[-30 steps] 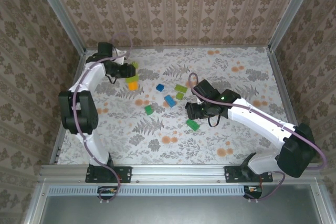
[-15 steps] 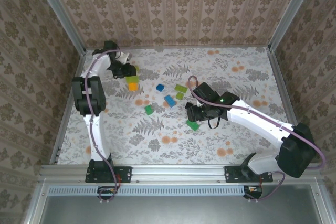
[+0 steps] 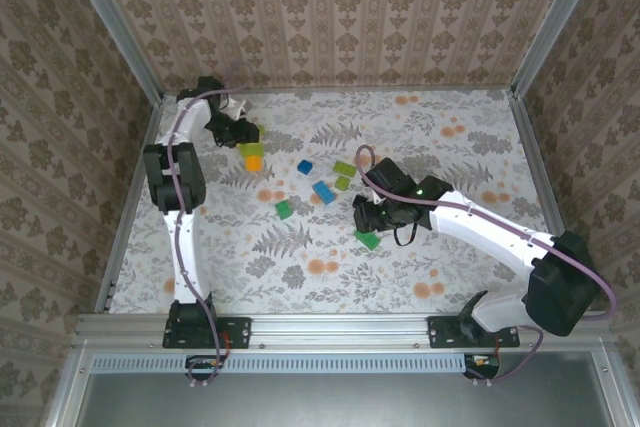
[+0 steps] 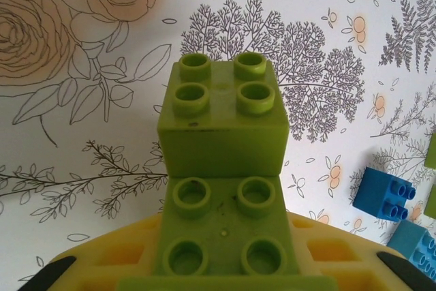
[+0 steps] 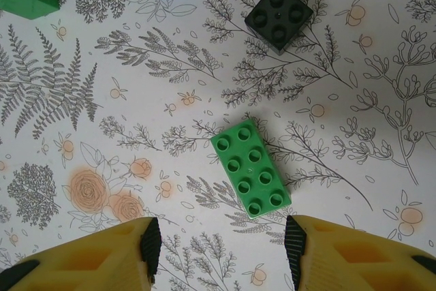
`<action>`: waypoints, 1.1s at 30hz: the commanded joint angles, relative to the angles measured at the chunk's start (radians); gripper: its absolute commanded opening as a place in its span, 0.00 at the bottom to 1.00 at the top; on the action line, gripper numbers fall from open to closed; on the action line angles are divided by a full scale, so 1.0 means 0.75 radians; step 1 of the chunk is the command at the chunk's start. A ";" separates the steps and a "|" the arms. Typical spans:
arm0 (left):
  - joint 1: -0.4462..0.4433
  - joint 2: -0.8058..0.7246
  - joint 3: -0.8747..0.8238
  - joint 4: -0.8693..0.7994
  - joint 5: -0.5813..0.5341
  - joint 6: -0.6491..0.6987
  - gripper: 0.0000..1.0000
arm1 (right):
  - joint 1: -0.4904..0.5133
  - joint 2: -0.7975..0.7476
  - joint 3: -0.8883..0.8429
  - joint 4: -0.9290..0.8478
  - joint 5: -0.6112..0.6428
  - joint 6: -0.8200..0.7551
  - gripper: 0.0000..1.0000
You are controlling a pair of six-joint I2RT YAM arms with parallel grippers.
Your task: Assemble a carrot with lego
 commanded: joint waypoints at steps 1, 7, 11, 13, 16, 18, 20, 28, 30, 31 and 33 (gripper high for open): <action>0.013 0.055 0.041 -0.037 0.032 0.030 0.34 | 0.007 0.011 -0.022 0.029 -0.025 -0.005 0.54; 0.015 0.082 0.048 -0.031 0.034 0.026 0.40 | 0.007 0.008 -0.052 0.043 -0.028 0.003 0.54; 0.017 0.088 0.041 -0.018 0.038 0.021 0.46 | 0.009 0.004 -0.071 0.057 -0.033 0.010 0.54; 0.019 0.085 0.040 -0.014 0.043 0.018 0.47 | 0.010 0.006 -0.077 0.063 -0.035 0.011 0.54; 0.021 0.076 0.031 -0.007 0.050 0.015 0.49 | 0.015 0.004 -0.089 0.072 -0.034 0.018 0.53; 0.022 0.054 0.012 0.006 0.058 0.015 0.57 | 0.018 0.002 -0.096 0.078 -0.035 0.021 0.53; 0.027 0.021 -0.021 0.031 0.070 0.011 0.64 | 0.024 0.004 -0.100 0.082 -0.035 0.021 0.53; 0.062 -0.100 -0.142 0.111 0.087 -0.010 1.00 | 0.059 0.004 -0.081 0.074 -0.022 0.013 0.54; 0.076 -0.141 -0.188 0.143 0.061 -0.023 1.00 | 0.069 0.002 -0.072 0.070 -0.017 0.011 0.54; 0.083 -0.174 -0.223 0.165 0.046 -0.031 1.00 | 0.078 0.002 -0.067 0.068 -0.015 0.008 0.54; 0.097 -0.264 -0.310 0.229 0.019 -0.051 1.00 | 0.094 0.005 -0.048 0.061 -0.010 -0.004 0.54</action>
